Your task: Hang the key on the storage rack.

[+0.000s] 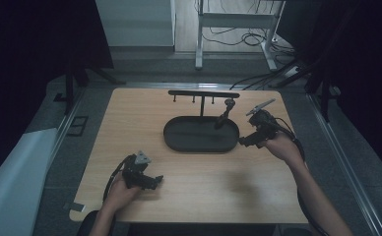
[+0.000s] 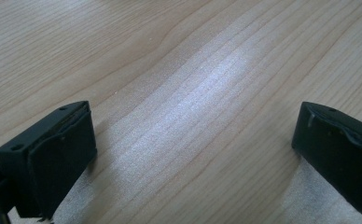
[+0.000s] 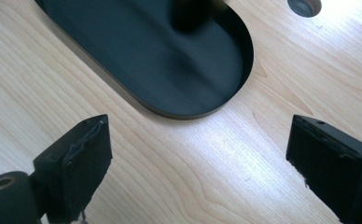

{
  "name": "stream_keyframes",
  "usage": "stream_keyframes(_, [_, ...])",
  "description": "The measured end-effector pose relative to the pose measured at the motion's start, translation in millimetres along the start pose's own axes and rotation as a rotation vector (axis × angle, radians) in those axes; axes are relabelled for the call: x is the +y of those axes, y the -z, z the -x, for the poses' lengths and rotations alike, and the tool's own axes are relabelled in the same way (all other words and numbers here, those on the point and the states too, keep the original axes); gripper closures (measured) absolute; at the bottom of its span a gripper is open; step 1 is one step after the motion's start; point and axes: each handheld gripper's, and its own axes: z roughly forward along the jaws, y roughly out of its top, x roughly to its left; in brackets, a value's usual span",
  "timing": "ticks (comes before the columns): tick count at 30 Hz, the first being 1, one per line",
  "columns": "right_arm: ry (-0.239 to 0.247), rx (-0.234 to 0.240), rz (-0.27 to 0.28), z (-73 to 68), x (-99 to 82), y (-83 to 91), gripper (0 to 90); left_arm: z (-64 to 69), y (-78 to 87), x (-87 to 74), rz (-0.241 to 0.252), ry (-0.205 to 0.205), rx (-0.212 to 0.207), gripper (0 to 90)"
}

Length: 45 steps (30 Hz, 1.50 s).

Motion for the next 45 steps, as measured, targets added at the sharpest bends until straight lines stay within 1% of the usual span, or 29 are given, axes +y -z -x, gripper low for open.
stream_keyframes(19, [-0.036,0.011,0.059,-0.5,-38.4,14.2,5.3,0.3,-0.3,0.0,0.004,0.005,0.0,0.0])
stream_keyframes(23, [-0.032,0.012,0.07,-1.4,-47.4,15.4,5.3,0.3,-0.2,0.0,0.004,0.004,0.001,0.0])
stream_keyframes(26, [-0.038,0.014,0.079,-2.4,-54.6,15.5,4.9,0.2,0.0,0.0,0.001,0.002,0.001,0.0])
stream_keyframes(30, [-0.047,0.014,0.094,-4.4,-63.7,13.9,3.9,0.4,0.0,0.0,0.001,0.005,0.0,0.0])
stream_keyframes(31, [-0.044,0.003,0.094,-5.8,-68.5,12.0,3.2,0.3,0.0,0.0,0.001,0.006,-0.001,0.0])
stream_keyframes(37, [-0.042,-0.014,0.093,-11.4,-77.4,7.4,1.2,0.3,0.0,0.0,0.0,0.005,-0.001,0.0])
stream_keyframes(41, [-0.044,-0.009,0.098,-17.6,-84.1,2.0,0.8,0.3,0.1,0.0,-0.001,0.003,0.0,0.0])
stream_keyframes(43, [-0.039,-0.015,0.095,-20.7,-87.5,-1.5,0.7,0.4,0.1,0.0,-0.001,0.003,0.0,0.0])
stream_keyframes(45, [-0.047,-0.008,0.1,-23.4,-91.1,-5.6,0.7,0.4,0.1,0.0,-0.001,0.004,0.001,0.0])
